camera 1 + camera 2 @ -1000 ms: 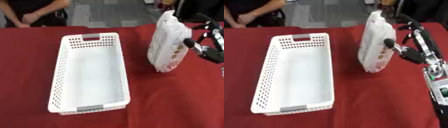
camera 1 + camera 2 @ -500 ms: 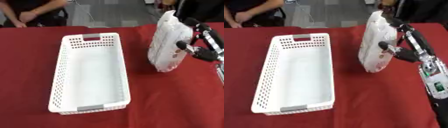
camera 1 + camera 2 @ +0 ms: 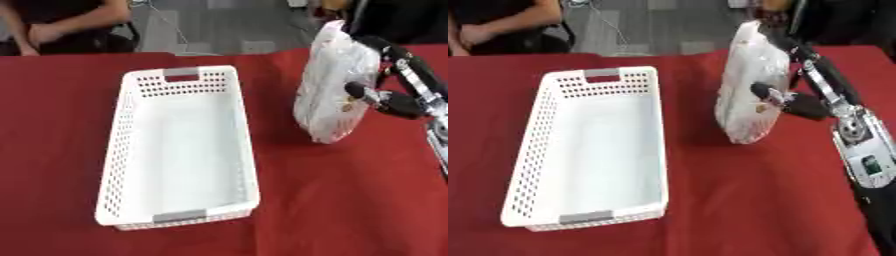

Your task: Pick up objects on the table and place them in the box.

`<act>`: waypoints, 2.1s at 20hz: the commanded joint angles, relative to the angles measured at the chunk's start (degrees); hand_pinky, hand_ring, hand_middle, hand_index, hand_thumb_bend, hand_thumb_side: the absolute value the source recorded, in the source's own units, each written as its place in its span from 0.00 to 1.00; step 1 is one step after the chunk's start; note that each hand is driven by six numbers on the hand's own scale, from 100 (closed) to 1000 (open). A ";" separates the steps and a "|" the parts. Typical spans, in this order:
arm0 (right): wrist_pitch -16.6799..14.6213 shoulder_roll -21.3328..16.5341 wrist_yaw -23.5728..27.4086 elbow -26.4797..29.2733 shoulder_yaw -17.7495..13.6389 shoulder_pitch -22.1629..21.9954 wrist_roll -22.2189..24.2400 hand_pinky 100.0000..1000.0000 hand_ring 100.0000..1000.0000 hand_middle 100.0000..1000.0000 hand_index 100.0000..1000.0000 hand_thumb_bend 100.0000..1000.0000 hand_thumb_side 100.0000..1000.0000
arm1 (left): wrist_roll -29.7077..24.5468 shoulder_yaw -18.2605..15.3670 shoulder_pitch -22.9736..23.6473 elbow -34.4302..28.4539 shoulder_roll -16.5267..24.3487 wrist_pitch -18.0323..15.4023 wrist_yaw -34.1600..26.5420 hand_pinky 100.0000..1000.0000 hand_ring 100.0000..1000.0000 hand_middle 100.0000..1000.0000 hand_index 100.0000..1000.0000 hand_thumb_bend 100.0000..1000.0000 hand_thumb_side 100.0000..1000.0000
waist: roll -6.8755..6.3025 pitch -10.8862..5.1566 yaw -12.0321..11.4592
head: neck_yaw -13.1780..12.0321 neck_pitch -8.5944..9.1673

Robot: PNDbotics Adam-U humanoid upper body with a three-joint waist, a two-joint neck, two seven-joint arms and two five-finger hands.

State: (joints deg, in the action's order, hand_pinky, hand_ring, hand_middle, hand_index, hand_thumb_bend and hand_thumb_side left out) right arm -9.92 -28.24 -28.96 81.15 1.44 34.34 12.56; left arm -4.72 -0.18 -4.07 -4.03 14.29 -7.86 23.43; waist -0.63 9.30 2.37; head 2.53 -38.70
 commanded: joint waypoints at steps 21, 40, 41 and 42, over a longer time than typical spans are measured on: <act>-0.72 -3.12 -3.96 1.45 1.99 1.83 -1.53 0.00 0.40 0.45 0.69 0.37 0.31 | 0.15 -0.05 0.08 0.05 1.35 0.06 0.44 0.61 0.57 0.65 0.78 0.00 0.17 | 0.10 -0.70 -0.24 | 0.86 0.97; 0.04 -3.28 -2.47 2.99 1.94 0.17 -11.03 0.00 0.00 0.00 0.15 0.00 0.00 | 0.05 -0.05 0.03 0.06 1.31 0.09 0.57 0.61 0.57 0.65 0.78 0.00 0.17 | 0.12 -0.66 -0.29 | 0.81 0.99; 0.04 -3.30 -2.61 3.06 2.00 0.15 -11.25 0.00 0.00 0.00 0.14 0.00 0.00 | 0.05 -0.05 0.03 0.05 1.31 0.10 0.57 0.61 0.57 0.65 0.78 0.00 0.17 | 0.13 -0.66 -0.30 | 0.80 0.99; -0.04 -3.34 -2.88 3.18 2.06 0.15 -11.35 0.00 0.00 0.00 0.12 0.00 0.00 | 0.06 -0.05 0.03 0.04 1.32 0.10 0.58 0.61 0.57 0.65 0.78 0.00 0.17 | 0.13 -0.65 -0.30 | 0.80 0.98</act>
State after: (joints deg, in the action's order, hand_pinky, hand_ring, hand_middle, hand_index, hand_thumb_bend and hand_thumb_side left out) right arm -9.90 -30.18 -31.90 82.99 3.66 34.13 1.73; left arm -4.68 -0.18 -4.08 -4.03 14.29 -7.83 23.87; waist -0.54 9.24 2.16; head 2.57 -38.26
